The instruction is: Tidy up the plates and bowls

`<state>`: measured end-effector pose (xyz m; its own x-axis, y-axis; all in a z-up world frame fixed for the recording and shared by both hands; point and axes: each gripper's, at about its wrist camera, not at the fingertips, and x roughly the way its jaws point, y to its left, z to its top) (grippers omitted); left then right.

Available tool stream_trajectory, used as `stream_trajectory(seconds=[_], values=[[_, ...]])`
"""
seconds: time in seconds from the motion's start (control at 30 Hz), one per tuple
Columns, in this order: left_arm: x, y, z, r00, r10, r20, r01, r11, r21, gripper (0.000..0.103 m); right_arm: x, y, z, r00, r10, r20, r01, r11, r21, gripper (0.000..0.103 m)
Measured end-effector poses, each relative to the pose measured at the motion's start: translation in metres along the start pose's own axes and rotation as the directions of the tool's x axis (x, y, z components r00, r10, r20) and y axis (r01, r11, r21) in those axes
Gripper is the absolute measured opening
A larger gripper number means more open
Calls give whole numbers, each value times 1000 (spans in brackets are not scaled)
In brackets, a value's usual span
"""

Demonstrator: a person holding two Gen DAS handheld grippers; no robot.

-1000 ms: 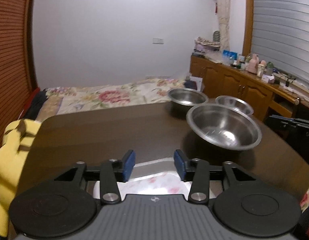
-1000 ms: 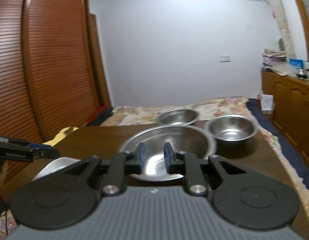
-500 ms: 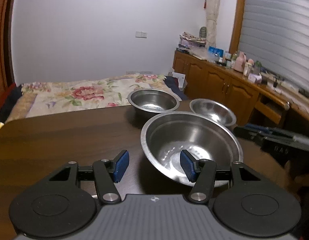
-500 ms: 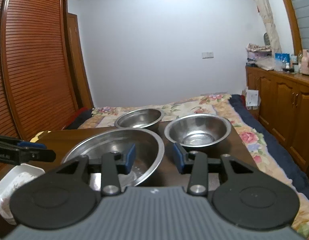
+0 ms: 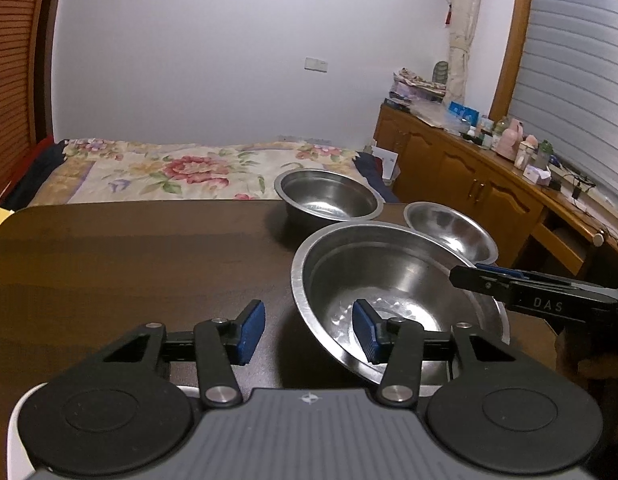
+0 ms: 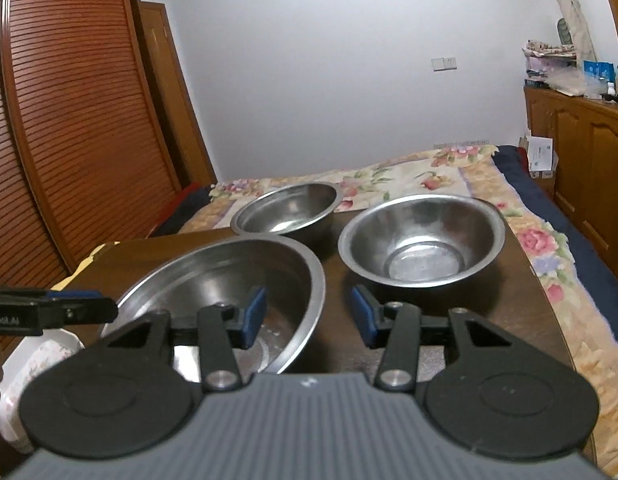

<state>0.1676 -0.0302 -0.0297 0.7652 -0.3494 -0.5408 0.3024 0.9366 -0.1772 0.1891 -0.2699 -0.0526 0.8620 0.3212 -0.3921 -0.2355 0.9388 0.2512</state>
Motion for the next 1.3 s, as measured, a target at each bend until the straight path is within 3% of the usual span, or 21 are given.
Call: stream_trajectory(seconds=[0.3,0.7,0.83,1.0,1.3], values=[[7,-1,5,999,-42,-11,42,999,0,37,4,-2,1,1000,-12,-12,13,999,47,49],[26,3,3,997,-51,-55,50,999,-17,31,12,4,2,999,-21,-38,24,998,65,48],[27,4,3,996,-58,-64,57,998,-17,22,14,7,-1,999,-5,-52,8,998,68,40],[20,1,2,996,-57,-64,57,998,-11,21,10,9,-4,998,-8,-57,13,997,73,26],[-11,-10,-5,997,-74,-23,74,997,27,21,-22,14,-6,1000,5,-21,-3,996,94,26]])
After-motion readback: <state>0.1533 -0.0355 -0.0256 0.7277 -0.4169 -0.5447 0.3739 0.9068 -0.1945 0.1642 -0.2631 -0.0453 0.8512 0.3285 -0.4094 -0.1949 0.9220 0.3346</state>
